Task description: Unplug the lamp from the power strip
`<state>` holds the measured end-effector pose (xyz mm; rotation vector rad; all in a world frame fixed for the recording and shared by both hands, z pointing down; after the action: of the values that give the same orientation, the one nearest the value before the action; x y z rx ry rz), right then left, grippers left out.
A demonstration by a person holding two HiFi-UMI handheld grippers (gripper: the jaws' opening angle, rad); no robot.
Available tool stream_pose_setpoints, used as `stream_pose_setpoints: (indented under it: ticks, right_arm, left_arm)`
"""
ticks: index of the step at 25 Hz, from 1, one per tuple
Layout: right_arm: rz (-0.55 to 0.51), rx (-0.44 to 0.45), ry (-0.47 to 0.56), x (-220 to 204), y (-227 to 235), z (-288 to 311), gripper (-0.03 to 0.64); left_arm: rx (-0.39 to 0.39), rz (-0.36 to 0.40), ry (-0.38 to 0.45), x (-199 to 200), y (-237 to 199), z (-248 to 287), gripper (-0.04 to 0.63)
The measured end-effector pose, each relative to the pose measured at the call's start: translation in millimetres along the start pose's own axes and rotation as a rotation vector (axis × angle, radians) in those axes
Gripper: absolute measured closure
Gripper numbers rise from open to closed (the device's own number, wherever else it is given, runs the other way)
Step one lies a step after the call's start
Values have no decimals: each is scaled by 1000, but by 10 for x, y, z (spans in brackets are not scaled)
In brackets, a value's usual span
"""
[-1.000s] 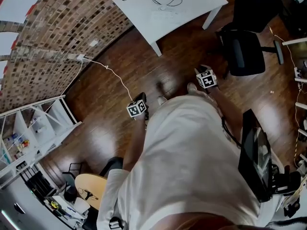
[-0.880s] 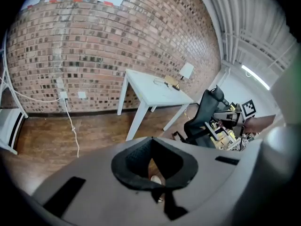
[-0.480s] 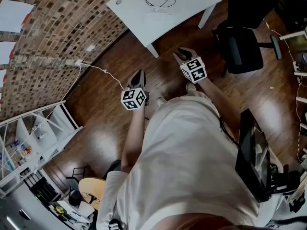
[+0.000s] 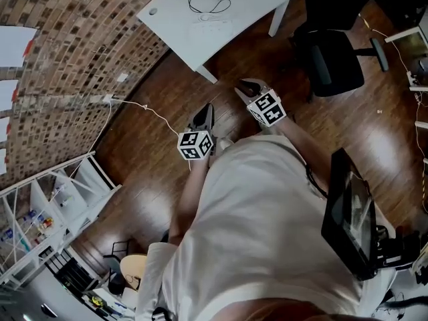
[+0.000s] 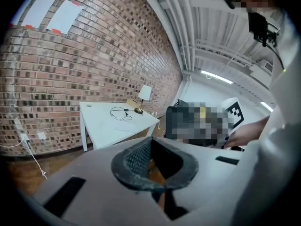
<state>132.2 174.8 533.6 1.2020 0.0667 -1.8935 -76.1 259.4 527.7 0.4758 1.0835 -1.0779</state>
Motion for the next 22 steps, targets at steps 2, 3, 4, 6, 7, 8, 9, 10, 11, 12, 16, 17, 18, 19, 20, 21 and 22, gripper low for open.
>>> stream_pose_setpoints:
  ticks: [2,3,4,6,7,8,9,10,11,12,16,17,18,19,20,21,22]
  right_arm:
    - [9,-13,-6,-39,90,-49,518]
    - [13,-16,-5,-44,124,-83,518]
    - [17,-19,-4,-44,157,-123,520]
    - [23,-25,-1,-37,233,-205,520]
    - [25,-27,2,-34,276,-240,520]
    - [26,-28,5,-32,317,-273,520]
    - [28,-29,7,-31,353,-307,522]
    - [31,-28,8,-34,389,-342,522]
    - [36,-28,11,-40,429,-377,522]
    - [47,-28,15,-47,476,-413,522]
    - [101,-47,40,-57,716,-584,528]
    - [103,-55,42,-58,777,-632,528]
    - [103,-59,42,-61,833,-677,528]
    - [102,-61,41,-67,888,-720,528]
    - [101,-61,39,-77,945,-759,529]
    - [99,-60,38,-88,1007,-795,529]
    - [99,-57,36,-100,1076,-830,529]
  left_arm:
    - [-10,9,-8,10,49,40,591]
    - [-13,13,-11,21,71,59,591]
    - [-15,17,-12,32,95,81,592]
    - [-24,23,-13,61,157,149,591]
    - [-29,26,-13,75,193,189,591]
    - [-35,29,-14,88,233,229,591]
    - [-40,31,-15,97,276,267,591]
    - [-45,33,-16,103,319,303,591]
    - [-49,35,-17,107,361,339,592]
    - [-54,36,-17,112,402,377,591]
    - [-69,34,-21,130,581,530,591]
    - [-75,32,-22,132,634,569,591]
    - [-80,30,-24,132,690,609,591]
    - [-84,30,-25,131,748,651,591]
    - [-87,31,-27,129,804,697,591]
    - [-87,32,-27,128,861,748,591]
    - [-85,33,-27,129,919,806,591]
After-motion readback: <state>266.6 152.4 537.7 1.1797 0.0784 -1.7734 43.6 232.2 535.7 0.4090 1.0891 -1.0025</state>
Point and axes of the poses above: the fingertips, and each gripper's own axes: z forward along the fingers, y to its right, x out of its top, the point moved 9 cm from there along -z, backward along the fingers, and after that the axes turned 13 degrees about z, right-handed, at the moved point
